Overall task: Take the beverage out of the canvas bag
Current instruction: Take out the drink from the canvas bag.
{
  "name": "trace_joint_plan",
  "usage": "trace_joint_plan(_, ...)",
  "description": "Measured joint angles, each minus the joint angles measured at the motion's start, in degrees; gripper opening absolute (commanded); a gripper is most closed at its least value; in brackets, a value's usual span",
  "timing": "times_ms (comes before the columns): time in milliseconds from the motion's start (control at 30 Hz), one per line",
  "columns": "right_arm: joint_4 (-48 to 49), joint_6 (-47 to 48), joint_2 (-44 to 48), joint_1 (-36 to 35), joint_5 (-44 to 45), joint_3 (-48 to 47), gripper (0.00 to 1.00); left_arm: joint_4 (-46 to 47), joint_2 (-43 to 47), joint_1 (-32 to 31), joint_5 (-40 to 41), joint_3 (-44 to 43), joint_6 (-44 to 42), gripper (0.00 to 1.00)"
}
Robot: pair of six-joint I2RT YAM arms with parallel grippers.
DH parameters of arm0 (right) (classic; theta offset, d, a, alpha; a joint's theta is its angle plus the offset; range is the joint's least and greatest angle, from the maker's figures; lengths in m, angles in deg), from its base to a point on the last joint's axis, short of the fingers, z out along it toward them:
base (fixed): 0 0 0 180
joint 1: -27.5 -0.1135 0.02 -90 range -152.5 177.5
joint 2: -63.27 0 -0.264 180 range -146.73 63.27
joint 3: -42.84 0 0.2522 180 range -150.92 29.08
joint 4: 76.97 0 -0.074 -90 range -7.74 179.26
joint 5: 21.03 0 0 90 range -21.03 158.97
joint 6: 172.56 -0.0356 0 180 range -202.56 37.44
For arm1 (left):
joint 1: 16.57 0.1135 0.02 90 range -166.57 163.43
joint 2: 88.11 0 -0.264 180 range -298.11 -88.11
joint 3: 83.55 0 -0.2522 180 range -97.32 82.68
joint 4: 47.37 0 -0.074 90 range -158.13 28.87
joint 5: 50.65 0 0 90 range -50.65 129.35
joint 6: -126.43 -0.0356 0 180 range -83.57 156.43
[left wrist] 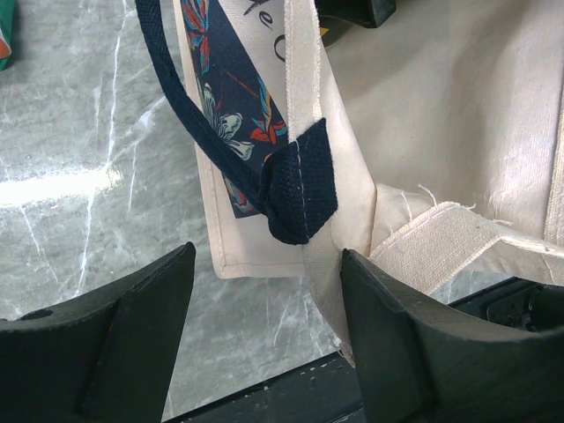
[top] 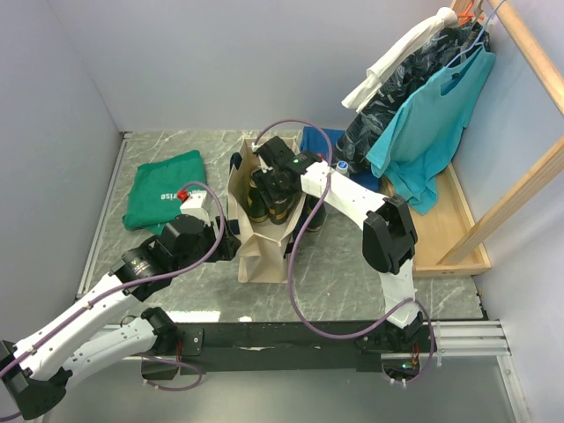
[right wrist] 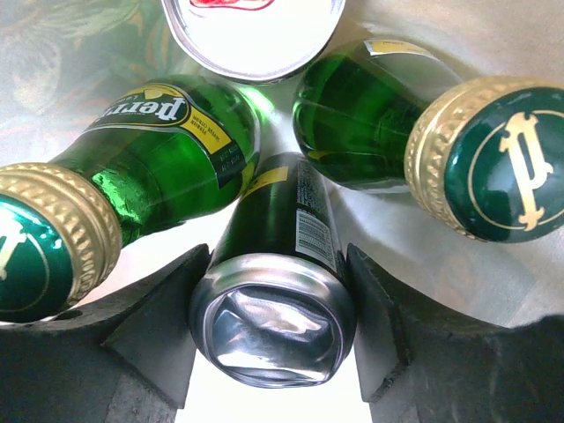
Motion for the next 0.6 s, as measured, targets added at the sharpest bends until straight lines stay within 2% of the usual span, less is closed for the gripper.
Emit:
trace_joint_plan(100, -0.13, 0.0, 0.04, 0.02, 0.07, -0.02, 0.53, 0.0, 0.02, 0.0, 0.0, 0.0, 0.0, 0.73)
trace_joint_plan(300, -0.28, -0.02, 0.15, 0.02, 0.02, 0.0, 0.12, 0.0, 0.02, 0.0, 0.0, 0.0, 0.0, 0.73)
trace_joint_plan(367, -0.35, -0.02, 0.15, 0.0, -0.02, 0.0, 0.03, 0.0, 0.02, 0.0, 0.0, 0.0, -0.02, 0.72)
trace_joint_plan(400, -0.37, -0.02, 0.17, 0.0, -0.02, 0.0, 0.0, 0.0, 0.02, 0.0, 0.0, 0.0, 0.0, 0.72)
trace_joint_plan(600, -0.61, -0.15, 0.5, -0.02, 0.0, 0.0, 0.0, 0.0, 0.02, 0.0, 0.0, 0.0, -0.02, 0.72)
